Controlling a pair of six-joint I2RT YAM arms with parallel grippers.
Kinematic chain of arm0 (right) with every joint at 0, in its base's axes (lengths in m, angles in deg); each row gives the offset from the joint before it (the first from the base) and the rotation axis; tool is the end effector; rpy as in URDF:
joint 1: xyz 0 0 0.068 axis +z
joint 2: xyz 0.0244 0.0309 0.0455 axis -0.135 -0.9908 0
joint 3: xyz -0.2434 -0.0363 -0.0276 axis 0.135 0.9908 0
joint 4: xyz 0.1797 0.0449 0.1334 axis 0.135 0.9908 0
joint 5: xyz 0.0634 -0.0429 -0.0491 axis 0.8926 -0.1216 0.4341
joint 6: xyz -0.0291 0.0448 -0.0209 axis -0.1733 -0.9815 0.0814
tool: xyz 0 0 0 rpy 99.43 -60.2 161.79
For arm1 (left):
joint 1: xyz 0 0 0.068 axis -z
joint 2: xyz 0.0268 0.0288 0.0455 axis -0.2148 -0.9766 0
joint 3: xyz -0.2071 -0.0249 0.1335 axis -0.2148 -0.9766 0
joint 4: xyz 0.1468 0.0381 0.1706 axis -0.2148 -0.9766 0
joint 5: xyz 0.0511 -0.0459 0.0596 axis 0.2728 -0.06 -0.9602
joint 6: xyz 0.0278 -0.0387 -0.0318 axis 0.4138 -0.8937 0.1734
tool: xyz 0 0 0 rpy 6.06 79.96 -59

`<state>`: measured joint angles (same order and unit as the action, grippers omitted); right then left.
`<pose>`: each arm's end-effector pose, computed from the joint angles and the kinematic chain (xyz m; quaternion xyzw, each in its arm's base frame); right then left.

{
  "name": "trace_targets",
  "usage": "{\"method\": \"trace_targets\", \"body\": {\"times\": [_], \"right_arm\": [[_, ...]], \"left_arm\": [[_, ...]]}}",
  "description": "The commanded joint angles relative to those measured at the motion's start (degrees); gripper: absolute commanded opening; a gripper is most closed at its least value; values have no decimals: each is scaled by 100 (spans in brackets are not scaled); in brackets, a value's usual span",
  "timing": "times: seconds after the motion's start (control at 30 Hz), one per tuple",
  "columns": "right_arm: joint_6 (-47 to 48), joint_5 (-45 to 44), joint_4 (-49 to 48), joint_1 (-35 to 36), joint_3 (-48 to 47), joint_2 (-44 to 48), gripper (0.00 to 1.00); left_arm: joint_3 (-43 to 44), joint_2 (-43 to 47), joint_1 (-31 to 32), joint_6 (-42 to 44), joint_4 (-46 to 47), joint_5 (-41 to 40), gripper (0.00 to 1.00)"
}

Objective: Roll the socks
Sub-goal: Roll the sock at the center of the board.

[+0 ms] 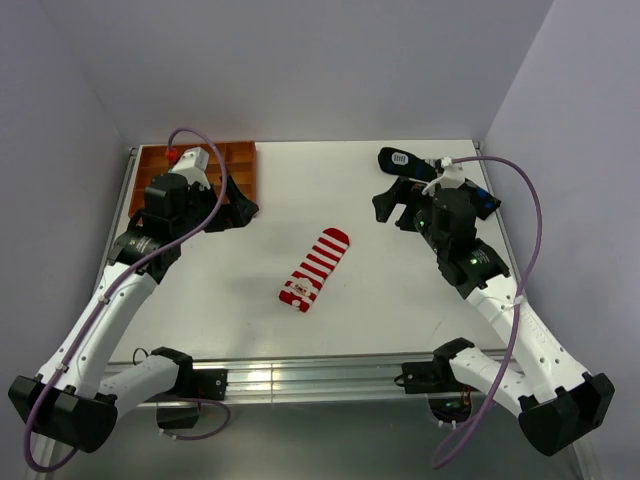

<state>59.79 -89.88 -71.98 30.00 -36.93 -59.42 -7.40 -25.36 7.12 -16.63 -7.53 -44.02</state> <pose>0.1835 0.0710 0.3311 0.0568 0.7899 0.2200 0.5697 0.1957 -0.0752 0.3423 -0.0288 0.8375 -0.2713 0.4735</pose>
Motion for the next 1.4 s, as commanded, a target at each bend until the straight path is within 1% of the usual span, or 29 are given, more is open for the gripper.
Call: {"method": "trace_targets", "body": {"times": [0.0,0.17,0.27,0.3,0.4,0.43,0.47,0.5,0.53,0.57,0.63,0.67,0.8,0.9,0.93,1.13,1.2,1.27,1.37], "right_arm": [[143,-39,-170,-18,55,55,100],[275,137,-345,26,230,2,100],[231,181,-617,157,424,-68,97],[205,172,-687,297,502,-129,96],[204,155,-986,657,564,-551,84],[213,120,-1161,972,582,-665,82],[213,111,-1293,1132,617,-884,79],[213,137,-1381,1281,704,-1008,78],[213,189,-1669,1422,749,-1131,77],[213,190,-1759,1667,775,-1384,72],[257,85,-1917,1932,784,-1658,70],[292,49,-1988,2186,802,-1894,70],[222,49,-2383,2680,1056,-2353,65],[178,5,-2577,2996,1101,-2661,59],[178,-47,-2630,3075,1101,-2722,55],[240,-513,-2893,3726,1145,-3056,50],[249,-732,-2981,3840,1215,-3083,50],[231,-742,-3078,3919,1285,-3144,47],[301,-707,-3149,3937,1338,-3215,47]], "left_arm": [[67,62,-2,-86,108,137,96],[50,0,-2,-218,90,312,95],[-12,-70,-2,-411,108,576,95],[-73,-87,-2,-568,116,637,94],[-283,-201,-2,-963,160,848,94],[-354,-289,-2,-1052,160,945,93],[-433,-333,-2,-1132,204,1154,93],[-582,-377,-2,-1263,213,1243,92],[-662,-456,-2,-1334,222,1288,92],[-836,-491,-2,-1465,239,1419,91],[-969,-562,-2,-1536,257,1499,91],[-1040,-571,-2,-1563,248,1525,91],[-1233,-597,-2,-1694,29,1438,91],[-1365,-589,-2,-1817,-42,1367,91],[-1400,-597,-10,-1861,-77,1350,90],[-1708,-650,-2,-2108,-200,1183,88],[-1770,-641,-2,-2143,-209,1122,88],[-1770,-659,-2,-2152,-244,1104,88],[-1805,-650,-2,-2178,-253,1069,88]]}}
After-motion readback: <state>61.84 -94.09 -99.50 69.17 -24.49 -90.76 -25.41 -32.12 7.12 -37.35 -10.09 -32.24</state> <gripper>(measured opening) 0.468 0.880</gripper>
